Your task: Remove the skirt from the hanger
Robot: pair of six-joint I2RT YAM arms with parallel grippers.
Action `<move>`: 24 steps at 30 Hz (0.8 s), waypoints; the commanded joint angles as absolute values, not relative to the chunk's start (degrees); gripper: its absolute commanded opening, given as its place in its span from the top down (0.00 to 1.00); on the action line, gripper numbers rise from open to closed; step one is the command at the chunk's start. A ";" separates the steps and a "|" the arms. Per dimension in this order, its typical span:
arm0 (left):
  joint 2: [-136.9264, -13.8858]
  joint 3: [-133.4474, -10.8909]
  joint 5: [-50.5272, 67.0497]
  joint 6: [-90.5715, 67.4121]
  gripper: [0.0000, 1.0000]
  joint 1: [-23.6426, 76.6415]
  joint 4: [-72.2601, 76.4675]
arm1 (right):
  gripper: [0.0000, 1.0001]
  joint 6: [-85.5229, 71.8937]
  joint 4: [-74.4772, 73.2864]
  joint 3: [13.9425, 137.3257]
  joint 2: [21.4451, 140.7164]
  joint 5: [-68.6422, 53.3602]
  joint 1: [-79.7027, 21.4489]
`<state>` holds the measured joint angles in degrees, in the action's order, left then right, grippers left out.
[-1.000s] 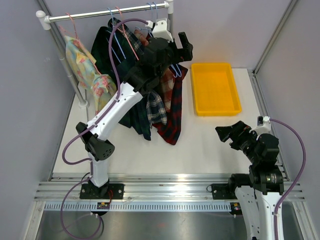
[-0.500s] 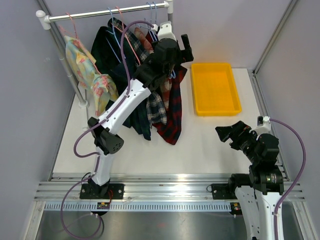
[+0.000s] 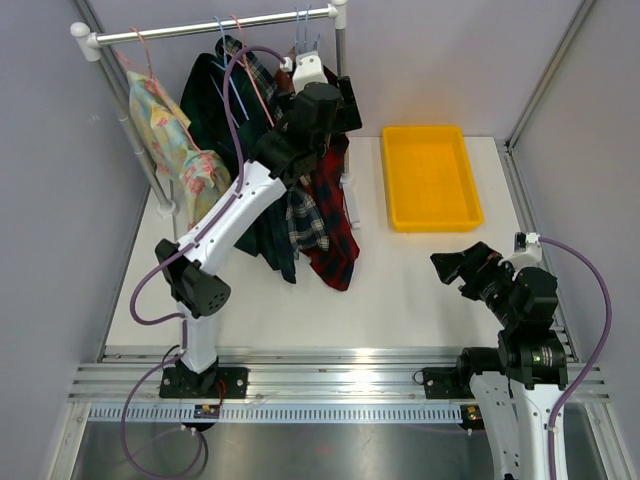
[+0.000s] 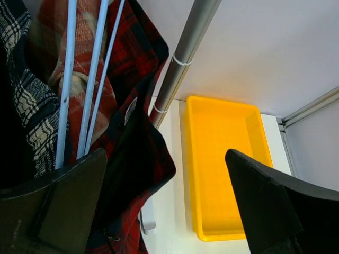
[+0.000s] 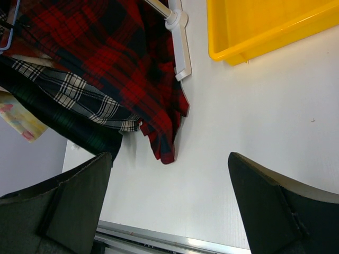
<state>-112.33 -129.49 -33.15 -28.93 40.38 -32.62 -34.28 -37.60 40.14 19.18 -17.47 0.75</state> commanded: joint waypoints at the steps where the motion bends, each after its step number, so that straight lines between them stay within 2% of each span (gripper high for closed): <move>1: -106.97 -126.40 -32.53 -26.28 0.01 40.17 -26.83 | 0.01 -33.49 -36.39 40.17 18.98 -17.67 0.44; 11: -104.85 -126.03 -28.48 -23.73 0.01 40.25 -21.88 | 0.00 -33.57 -36.39 40.17 18.98 -17.75 0.44; 24: -113.20 -135.70 -25.85 -23.47 0.01 40.08 -23.12 | 0.01 -33.57 -36.39 40.17 18.90 -18.02 0.44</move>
